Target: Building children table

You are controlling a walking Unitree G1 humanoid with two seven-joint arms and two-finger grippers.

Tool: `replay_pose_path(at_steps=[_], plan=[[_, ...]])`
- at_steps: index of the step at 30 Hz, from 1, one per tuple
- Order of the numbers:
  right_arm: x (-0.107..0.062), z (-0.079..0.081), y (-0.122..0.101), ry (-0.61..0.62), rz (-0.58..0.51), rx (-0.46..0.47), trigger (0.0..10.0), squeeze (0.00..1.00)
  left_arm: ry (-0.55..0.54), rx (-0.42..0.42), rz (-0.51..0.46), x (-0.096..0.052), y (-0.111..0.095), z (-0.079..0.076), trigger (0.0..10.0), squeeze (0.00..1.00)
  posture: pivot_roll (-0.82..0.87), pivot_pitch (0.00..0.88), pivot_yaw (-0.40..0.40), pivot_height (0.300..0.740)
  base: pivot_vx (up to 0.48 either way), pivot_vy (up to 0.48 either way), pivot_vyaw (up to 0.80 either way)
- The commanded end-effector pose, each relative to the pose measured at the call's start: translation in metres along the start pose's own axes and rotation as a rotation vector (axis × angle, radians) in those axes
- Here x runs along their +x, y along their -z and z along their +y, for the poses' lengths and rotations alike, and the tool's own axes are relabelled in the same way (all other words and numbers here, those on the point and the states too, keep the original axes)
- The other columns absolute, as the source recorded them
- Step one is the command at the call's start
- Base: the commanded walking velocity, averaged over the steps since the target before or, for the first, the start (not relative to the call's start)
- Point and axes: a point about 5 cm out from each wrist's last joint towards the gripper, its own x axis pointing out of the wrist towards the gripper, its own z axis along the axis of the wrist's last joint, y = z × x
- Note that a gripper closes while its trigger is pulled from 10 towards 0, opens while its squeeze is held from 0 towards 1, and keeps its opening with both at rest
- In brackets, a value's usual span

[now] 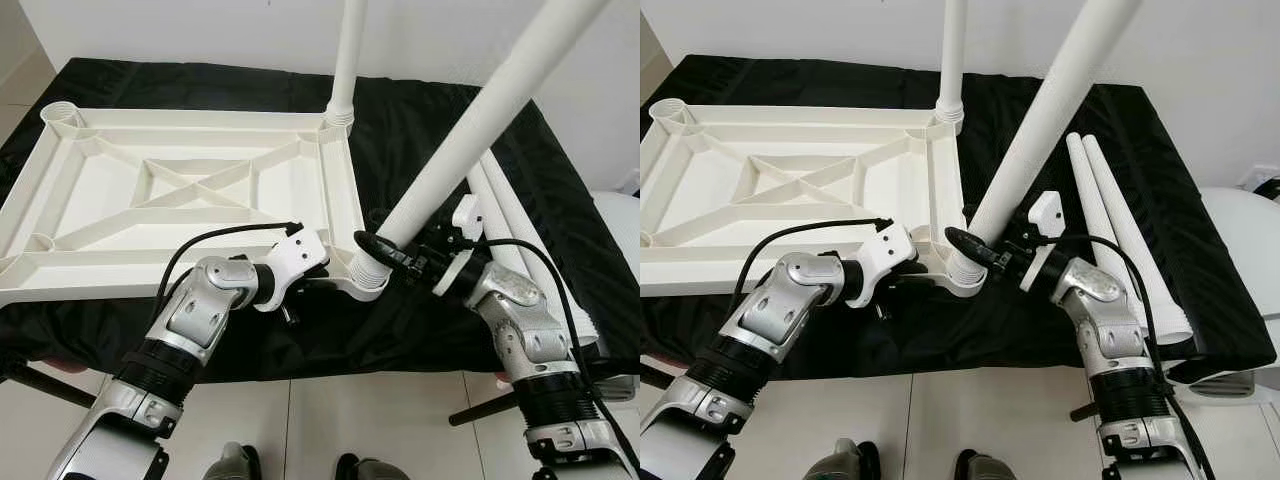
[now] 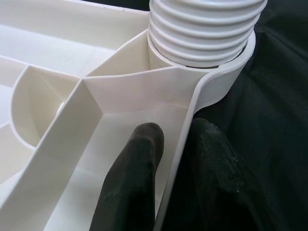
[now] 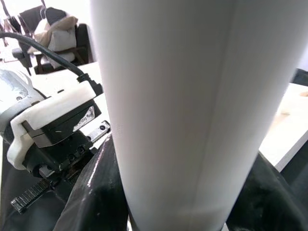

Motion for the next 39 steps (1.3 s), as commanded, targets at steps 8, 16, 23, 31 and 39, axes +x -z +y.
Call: replay_pose_path(at_steps=[8,16,23,31,39], plan=[[0.003,0.018,0.051,-0.011,0.24,0.124,10.0,0.0,-0.052,0.054,-0.03,0.003,-0.011,0.003,10.0,0.0,-0.05,0.154,0.0,0.74,0.0,0.0,0.0],[-0.006,0.01,0.047,0.001,0.249,0.147,10.0,0.0,-0.056,0.056,-0.025,0.002,-0.01,0.004,10.0,0.0,-0.05,0.155,0.0,0.74,0.0,0.0,0.0],[-0.012,0.004,0.046,0.006,0.277,0.135,10.0,0.0,-0.056,0.06,-0.027,0.003,-0.011,0.004,10.0,0.0,-0.06,0.152,0.002,0.74,0.0,0.0,0.0],[-0.013,0.0,0.039,-0.008,0.279,0.138,10.0,0.0,-0.053,0.065,-0.03,0.004,-0.011,0.002,10.0,0.0,-0.06,0.146,0.003,0.74,0.0,0.0,0.0],[-0.011,0.002,0.032,-0.028,0.228,0.181,10.0,0.0,-0.055,0.068,-0.028,0.004,-0.011,0.001,10.0,0.0,-0.06,0.148,0.003,0.74,0.0,0.0,0.0]])
